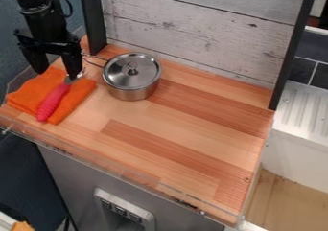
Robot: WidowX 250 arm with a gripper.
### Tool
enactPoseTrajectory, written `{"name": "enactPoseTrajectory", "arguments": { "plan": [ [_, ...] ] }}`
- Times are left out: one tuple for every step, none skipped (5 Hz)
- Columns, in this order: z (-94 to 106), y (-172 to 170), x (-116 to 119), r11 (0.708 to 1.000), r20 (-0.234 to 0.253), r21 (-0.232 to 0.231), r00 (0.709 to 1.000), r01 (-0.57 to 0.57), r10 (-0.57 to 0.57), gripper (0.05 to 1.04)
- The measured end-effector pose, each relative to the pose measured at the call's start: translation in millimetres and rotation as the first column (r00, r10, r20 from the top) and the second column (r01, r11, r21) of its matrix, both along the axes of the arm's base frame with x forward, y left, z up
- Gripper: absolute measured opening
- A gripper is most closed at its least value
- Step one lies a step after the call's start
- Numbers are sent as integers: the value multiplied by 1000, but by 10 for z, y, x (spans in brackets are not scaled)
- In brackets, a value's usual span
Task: Open the silver pot
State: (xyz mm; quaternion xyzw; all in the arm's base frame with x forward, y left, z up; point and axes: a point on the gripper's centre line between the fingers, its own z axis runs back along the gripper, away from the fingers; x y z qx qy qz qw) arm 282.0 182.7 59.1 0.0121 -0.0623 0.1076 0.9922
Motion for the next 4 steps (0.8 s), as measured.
{"name": "enactPoseTrajectory", "arguments": {
  "plan": [
    [-96,-24,-14,1000,-26,-20,1000,-2,2,1000],
    [-100,-224,134,999,-33,-40,999,27,-29,1000],
    [-31,-403,350,996,-17,-50,997,73,-74,1001],
    [51,-520,519,993,19,-42,994,107,-106,1000]
  ]
}}
